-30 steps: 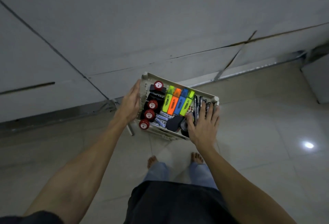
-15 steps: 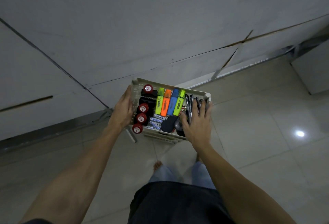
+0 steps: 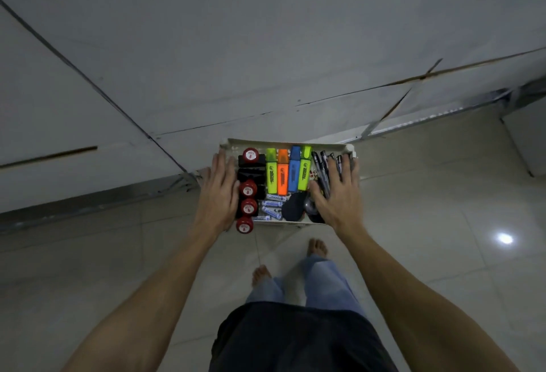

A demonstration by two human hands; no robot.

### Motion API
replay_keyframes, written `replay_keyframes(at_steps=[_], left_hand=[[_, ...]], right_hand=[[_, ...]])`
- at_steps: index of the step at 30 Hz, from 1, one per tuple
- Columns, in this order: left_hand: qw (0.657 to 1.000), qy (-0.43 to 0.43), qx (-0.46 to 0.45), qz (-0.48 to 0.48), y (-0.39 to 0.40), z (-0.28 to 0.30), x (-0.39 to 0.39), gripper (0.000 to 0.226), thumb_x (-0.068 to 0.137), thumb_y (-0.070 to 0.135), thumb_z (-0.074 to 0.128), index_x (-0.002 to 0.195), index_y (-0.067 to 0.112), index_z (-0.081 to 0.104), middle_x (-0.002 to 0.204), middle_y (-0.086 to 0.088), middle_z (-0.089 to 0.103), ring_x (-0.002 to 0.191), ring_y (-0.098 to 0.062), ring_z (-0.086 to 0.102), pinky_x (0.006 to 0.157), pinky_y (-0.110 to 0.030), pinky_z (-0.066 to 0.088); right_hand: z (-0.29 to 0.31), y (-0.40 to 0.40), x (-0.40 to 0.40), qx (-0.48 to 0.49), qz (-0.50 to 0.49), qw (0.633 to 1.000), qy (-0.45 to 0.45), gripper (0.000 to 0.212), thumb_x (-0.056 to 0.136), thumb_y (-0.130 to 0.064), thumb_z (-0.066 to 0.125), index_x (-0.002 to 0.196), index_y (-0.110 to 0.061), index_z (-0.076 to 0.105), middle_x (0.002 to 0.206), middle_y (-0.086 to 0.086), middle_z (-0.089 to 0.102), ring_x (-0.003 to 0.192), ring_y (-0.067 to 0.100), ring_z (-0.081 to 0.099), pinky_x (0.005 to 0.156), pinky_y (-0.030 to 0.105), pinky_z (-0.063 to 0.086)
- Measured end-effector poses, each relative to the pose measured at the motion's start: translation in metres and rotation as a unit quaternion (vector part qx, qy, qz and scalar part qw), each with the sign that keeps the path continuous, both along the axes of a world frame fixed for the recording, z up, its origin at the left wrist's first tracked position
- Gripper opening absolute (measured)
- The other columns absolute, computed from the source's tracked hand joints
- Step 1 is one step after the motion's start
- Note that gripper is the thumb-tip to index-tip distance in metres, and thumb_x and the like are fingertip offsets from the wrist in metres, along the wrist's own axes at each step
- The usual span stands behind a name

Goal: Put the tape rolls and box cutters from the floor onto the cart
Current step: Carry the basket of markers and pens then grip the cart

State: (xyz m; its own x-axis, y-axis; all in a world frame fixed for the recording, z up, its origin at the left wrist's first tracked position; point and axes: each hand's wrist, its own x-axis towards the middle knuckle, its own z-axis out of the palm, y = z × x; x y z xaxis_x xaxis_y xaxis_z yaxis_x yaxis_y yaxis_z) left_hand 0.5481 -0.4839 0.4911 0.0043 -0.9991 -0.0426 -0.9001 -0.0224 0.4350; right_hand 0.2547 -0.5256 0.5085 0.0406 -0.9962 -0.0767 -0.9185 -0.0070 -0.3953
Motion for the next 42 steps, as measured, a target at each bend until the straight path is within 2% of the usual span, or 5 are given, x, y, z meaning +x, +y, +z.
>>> replay_keyframes(at_steps=[6, 12, 29, 38, 42], left_hand=[[0.999, -0.028, -0.001, 0.032, -0.013, -0.002, -0.012, 0.063, 0.111, 0.039, 0.019, 0.166, 0.012, 0.004, 0.174, -0.015, -0.006, 0.161, -0.030, -0.007, 0.129, -0.056, 0.013], [0.995, 0.009, -0.028, 0.100, -0.010, -0.008, -0.052, 0.063, 0.112, 0.039, 0.018, 0.164, 0.005, 0.015, 0.173, -0.020, 0.001, 0.161, -0.037, -0.004, 0.129, -0.056, 0.013], [0.969, 0.032, -0.044, 0.242, -0.026, -0.005, -0.111, 0.058, 0.109, 0.039, 0.028, 0.156, 0.008, 0.041, 0.168, -0.021, 0.028, 0.161, -0.036, 0.008, 0.125, -0.055, 0.027], [0.957, 0.066, -0.058, 0.276, -0.022, -0.002, -0.112, 0.055, 0.109, 0.029, 0.036, 0.160, 0.010, 0.029, 0.173, -0.015, 0.012, 0.161, -0.033, 0.011, 0.126, -0.053, 0.026], [0.938, 0.121, -0.072, 0.317, -0.020, 0.007, -0.125, 0.057, 0.110, 0.023, 0.038, 0.164, 0.014, 0.021, 0.174, -0.011, 0.003, 0.155, -0.032, 0.027, 0.114, -0.041, 0.040]], right_hand=[[0.003, -0.039, -0.010, 0.002, 0.061, 0.998, -0.010, 0.087, 0.094, -0.071, 0.036, 0.162, -0.018, 0.029, 0.174, 0.010, 0.006, 0.160, 0.033, -0.006, 0.129, 0.050, 0.010], [0.002, -0.094, -0.029, -0.035, 0.137, 0.989, -0.051, 0.080, 0.093, -0.061, 0.055, 0.159, -0.019, 0.037, 0.174, 0.008, 0.009, 0.160, 0.035, 0.005, 0.123, 0.050, 0.025], [-0.016, -0.175, -0.054, -0.065, 0.283, 0.957, -0.013, 0.080, 0.090, -0.064, 0.054, 0.154, -0.017, 0.045, 0.169, 0.016, 0.023, 0.158, 0.042, 0.013, 0.129, 0.051, 0.014], [-0.010, -0.169, -0.072, -0.040, 0.288, 0.956, -0.027, 0.077, 0.095, -0.060, 0.050, 0.157, -0.018, 0.033, 0.169, 0.016, 0.020, 0.156, 0.038, 0.018, 0.126, 0.056, 0.018], [-0.016, -0.162, -0.085, -0.050, 0.233, 0.966, -0.103, 0.072, 0.099, -0.045, 0.056, 0.158, -0.017, 0.027, 0.165, 0.018, 0.022, 0.143, 0.045, 0.040, 0.106, 0.060, 0.047]])
